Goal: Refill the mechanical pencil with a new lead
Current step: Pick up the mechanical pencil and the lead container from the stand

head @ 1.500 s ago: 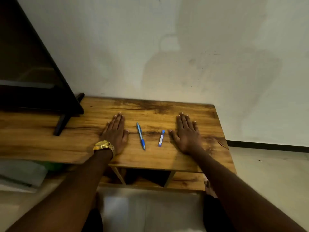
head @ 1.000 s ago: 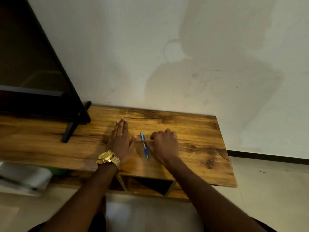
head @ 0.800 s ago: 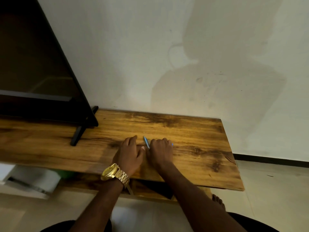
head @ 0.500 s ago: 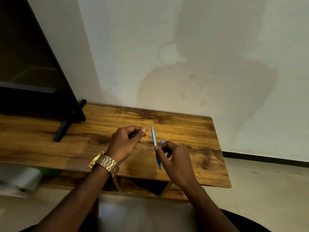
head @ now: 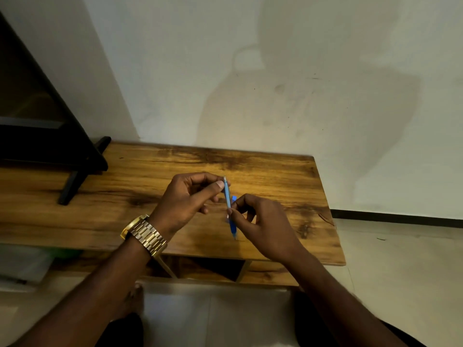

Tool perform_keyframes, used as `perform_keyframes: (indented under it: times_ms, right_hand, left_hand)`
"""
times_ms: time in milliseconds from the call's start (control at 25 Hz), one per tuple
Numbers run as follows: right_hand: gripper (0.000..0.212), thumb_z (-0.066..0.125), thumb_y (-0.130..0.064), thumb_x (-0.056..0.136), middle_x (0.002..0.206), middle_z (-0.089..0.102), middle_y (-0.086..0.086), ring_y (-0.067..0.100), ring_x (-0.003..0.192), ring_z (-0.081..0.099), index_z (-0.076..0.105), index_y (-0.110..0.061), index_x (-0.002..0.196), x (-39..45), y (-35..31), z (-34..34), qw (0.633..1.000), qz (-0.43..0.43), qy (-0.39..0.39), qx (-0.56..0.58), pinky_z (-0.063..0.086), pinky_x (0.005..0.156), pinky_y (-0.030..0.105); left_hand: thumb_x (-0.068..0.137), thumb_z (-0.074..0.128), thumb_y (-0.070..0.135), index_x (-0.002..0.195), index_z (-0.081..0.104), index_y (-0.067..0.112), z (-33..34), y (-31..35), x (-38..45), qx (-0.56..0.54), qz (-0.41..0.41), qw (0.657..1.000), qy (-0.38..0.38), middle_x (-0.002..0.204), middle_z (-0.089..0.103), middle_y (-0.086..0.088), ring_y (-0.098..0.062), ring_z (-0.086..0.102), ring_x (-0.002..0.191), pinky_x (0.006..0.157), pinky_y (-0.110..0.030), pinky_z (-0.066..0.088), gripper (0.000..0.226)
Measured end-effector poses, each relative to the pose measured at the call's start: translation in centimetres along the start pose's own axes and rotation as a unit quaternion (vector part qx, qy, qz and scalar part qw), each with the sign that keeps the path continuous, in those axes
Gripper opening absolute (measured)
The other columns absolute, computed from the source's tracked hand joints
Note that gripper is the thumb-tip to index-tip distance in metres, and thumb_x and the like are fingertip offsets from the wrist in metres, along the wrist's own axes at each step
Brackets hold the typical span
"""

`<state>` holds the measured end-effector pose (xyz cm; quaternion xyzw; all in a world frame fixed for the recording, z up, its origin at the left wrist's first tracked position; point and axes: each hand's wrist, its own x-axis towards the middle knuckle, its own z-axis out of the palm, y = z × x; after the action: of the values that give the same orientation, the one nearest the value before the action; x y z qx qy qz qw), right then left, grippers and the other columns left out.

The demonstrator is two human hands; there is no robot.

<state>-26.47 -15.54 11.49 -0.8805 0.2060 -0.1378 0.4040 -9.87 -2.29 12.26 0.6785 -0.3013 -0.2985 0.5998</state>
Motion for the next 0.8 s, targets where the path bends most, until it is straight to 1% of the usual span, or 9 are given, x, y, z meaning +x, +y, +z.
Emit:
perform_keyframes:
  times_ms: [120,280,480,520,560,600,640,680,800]
  right_hand:
    - [0.014,0.069,-0.031,0.105,0.092,0.076,-0.012,0.014,0.077,0.069,0.076,-0.020,0.100,-0.2,0.2,0.0,1.000,-0.016,-0.009,0.005,0.053,0.071,0.026]
    - [0.014,0.069,-0.030,0.105,0.089,0.071,-0.017,0.014,0.077,0.070,0.076,-0.020,0.098,-0.3,0.3,-0.2,0.999,-0.030,-0.013,-0.002,0.057,0.073,0.031]
    - [0.012,0.072,-0.032,0.100,0.082,0.069,-0.020,0.011,0.070,0.067,0.075,-0.024,0.091,-0.6,0.5,0.1,0.999,-0.022,-0.018,-0.030,0.049,0.066,0.020]
    - [0.013,0.073,-0.033,0.099,0.081,0.070,-0.020,0.008,0.068,0.067,0.076,-0.024,0.090,-0.6,0.7,0.0,0.999,-0.012,-0.008,-0.041,0.045,0.064,0.015]
    - [0.014,0.073,-0.034,0.098,0.078,0.070,-0.019,0.003,0.068,0.066,0.077,-0.024,0.090,-0.5,1.0,-0.3,0.999,0.005,0.014,-0.040,0.043,0.063,0.012]
    - [0.015,0.073,-0.035,0.098,0.076,0.069,-0.018,-0.001,0.071,0.067,0.077,-0.024,0.090,-0.3,1.2,-0.7,0.999,0.024,0.038,-0.029,0.044,0.063,0.011]
    - [0.015,0.072,-0.035,0.098,0.075,0.070,-0.017,-0.004,0.074,0.067,0.078,-0.024,0.090,-0.1,1.4,-1.2,0.997,0.040,0.056,-0.015,0.046,0.064,0.012]
    - [0.015,0.072,-0.035,0.099,0.077,0.071,-0.016,-0.003,0.075,0.068,0.078,-0.024,0.091,0.1,1.5,-1.5,0.996,0.054,0.066,-0.004,0.048,0.066,0.013]
    - [0.014,0.072,-0.032,0.100,0.080,0.073,-0.015,-0.001,0.077,0.069,0.078,-0.023,0.093,0.5,1.5,-1.6,0.995,0.070,0.070,-0.001,0.052,0.070,0.017]
  left_hand:
    - [0.095,0.077,0.020,0.104,0.085,0.019,0.6,-0.3,-0.1,0.042,0.035,0.998,0.033,0.107,0.084,0.002,-0.014,0.076,0.090,0.060,-0.030,0.057,0.011]
    - [0.093,0.079,0.025,0.102,0.085,0.021,1.2,-0.5,0.1,0.038,0.041,0.998,0.037,0.106,0.085,0.004,-0.009,0.077,0.093,0.060,-0.027,0.057,0.011]
    - [0.087,0.085,0.037,0.095,0.087,0.026,0.4,-1.0,1.0,-0.031,-0.029,0.990,0.138,0.095,0.085,0.005,0.000,0.073,0.078,0.056,-0.019,0.055,0.014]
    - [0.086,0.086,0.039,0.092,0.087,0.027,-0.4,-1.6,1.5,0.058,-0.019,0.984,0.167,0.090,0.085,0.008,0.000,0.074,0.075,0.058,-0.018,0.056,0.013]
    - [0.084,0.088,0.040,0.089,0.087,0.029,-1.3,-2.6,2.0,0.217,-0.002,0.960,0.178,0.086,0.084,0.010,-0.001,0.075,0.073,0.061,-0.018,0.057,0.012]
    - [0.084,0.088,0.039,0.089,0.087,0.028,-1.7,-3.4,2.4,0.363,0.008,0.916,0.171,0.086,0.084,0.010,-0.005,0.076,0.076,0.066,-0.021,0.058,0.012]
    - [0.085,0.088,0.038,0.091,0.088,0.026,-1.8,-4.4,2.6,0.448,0.003,0.880,0.156,0.089,0.084,0.007,-0.010,0.078,0.082,0.073,-0.025,0.060,0.014]
    - [0.085,0.087,0.038,0.091,0.088,0.024,-1.6,-5.4,2.7,0.482,-0.020,0.865,0.135,0.091,0.085,0.004,-0.016,0.079,0.088,0.078,-0.031,0.063,0.015]
    - [0.084,0.088,0.043,0.091,0.086,0.023,-0.5,-6.9,2.6,0.483,-0.070,0.865,0.120,0.090,0.083,0.002,-0.021,0.079,0.093,0.081,-0.040,0.065,0.022]
